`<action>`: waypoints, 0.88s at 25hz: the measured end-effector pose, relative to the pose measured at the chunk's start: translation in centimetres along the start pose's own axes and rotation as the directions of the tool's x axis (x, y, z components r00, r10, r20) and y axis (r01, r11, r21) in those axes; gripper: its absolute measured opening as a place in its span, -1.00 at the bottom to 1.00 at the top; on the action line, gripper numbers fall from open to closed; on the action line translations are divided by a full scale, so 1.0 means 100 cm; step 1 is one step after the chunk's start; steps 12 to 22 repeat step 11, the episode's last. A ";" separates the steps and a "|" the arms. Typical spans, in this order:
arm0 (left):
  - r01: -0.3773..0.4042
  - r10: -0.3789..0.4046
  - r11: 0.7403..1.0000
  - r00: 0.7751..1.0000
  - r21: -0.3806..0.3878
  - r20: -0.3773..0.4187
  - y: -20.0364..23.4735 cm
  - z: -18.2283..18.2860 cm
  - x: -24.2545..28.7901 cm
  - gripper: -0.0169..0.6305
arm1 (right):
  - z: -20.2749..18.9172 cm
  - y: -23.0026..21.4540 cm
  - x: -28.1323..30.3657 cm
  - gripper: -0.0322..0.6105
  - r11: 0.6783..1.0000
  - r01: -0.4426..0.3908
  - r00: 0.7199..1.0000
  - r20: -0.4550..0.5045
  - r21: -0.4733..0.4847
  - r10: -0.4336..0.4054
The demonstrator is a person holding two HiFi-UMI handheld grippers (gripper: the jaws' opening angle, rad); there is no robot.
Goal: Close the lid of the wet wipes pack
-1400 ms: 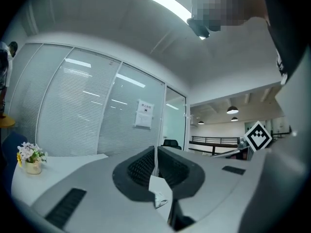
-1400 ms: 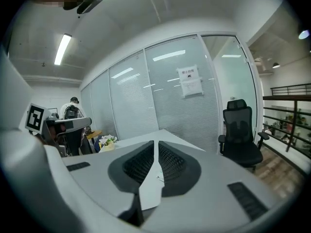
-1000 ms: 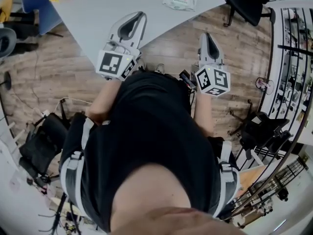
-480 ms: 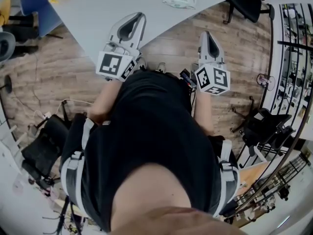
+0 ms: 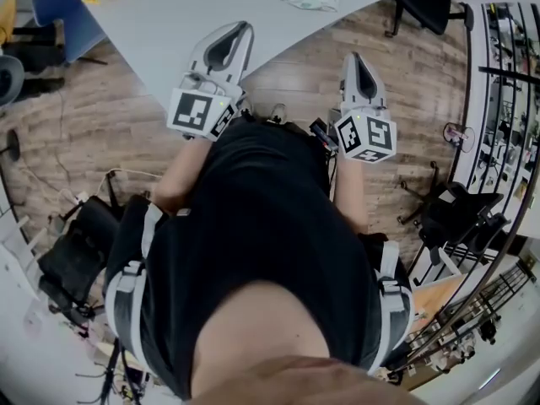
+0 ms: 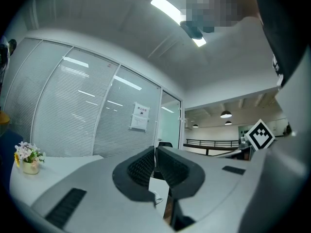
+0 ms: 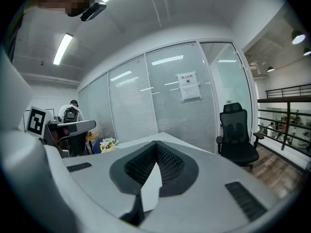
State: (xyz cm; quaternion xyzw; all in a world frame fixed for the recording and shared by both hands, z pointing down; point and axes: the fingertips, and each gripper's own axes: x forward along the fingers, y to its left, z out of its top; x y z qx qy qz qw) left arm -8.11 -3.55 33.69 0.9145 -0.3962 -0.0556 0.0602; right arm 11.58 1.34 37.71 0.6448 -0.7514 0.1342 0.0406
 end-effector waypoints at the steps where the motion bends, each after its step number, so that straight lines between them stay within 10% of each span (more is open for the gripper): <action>1: 0.000 0.000 1.000 1.000 0.000 0.000 0.000 0.000 -0.001 -0.83 | 0.000 0.000 -0.001 -0.83 1.000 0.001 1.000 0.000 0.000 -0.001; 22: 0.001 -0.001 1.000 1.000 -0.004 -0.003 0.006 -0.002 -0.002 -0.83 | -0.002 0.005 0.004 -0.83 1.000 0.002 1.000 0.001 -0.003 -0.002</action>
